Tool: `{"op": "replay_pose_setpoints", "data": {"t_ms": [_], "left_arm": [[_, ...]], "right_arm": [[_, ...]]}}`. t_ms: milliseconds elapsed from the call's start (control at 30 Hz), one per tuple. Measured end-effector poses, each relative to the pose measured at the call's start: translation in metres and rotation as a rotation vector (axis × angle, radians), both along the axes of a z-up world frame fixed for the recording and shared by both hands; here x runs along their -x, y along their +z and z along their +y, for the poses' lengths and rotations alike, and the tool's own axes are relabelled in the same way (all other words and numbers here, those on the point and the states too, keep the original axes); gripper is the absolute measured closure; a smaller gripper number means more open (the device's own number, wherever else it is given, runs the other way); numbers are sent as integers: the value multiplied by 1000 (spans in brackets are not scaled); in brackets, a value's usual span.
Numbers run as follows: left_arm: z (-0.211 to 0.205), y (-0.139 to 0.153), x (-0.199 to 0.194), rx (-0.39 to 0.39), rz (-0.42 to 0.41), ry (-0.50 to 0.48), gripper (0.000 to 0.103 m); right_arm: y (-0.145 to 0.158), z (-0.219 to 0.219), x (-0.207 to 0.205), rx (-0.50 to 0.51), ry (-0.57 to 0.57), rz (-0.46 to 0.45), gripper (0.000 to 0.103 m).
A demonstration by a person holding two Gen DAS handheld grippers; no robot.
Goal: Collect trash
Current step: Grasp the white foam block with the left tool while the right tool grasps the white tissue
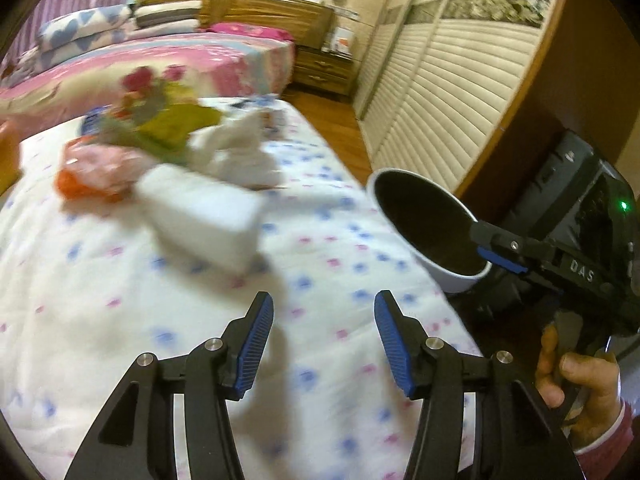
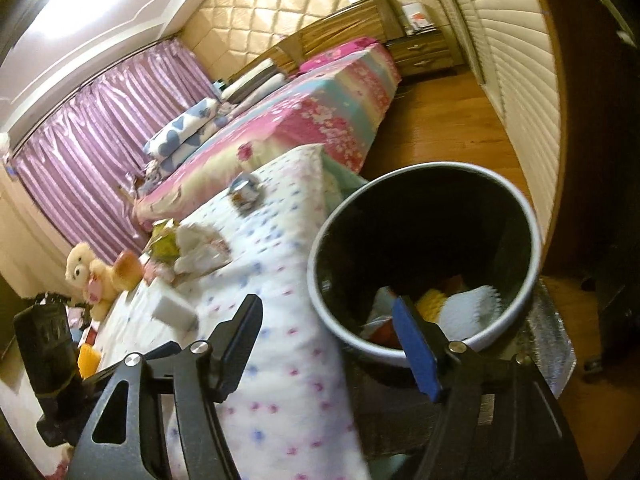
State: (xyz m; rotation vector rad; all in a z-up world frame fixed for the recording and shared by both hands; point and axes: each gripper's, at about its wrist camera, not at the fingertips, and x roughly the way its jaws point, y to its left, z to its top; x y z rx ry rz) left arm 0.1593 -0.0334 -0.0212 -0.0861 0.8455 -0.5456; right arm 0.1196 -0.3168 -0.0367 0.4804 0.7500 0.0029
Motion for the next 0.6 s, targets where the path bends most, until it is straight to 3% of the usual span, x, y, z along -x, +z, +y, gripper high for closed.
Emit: {"op": "replay_pose_setpoints", "data": {"t_ms": [300, 600], "left_arm": [[47, 9, 12, 17, 4, 121, 46], [16, 9, -6, -25, 23, 162, 44]], "right_arm": [[-4, 43, -15, 27, 89, 6, 32], [-6, 44, -20, 35, 73, 14, 32]]}}
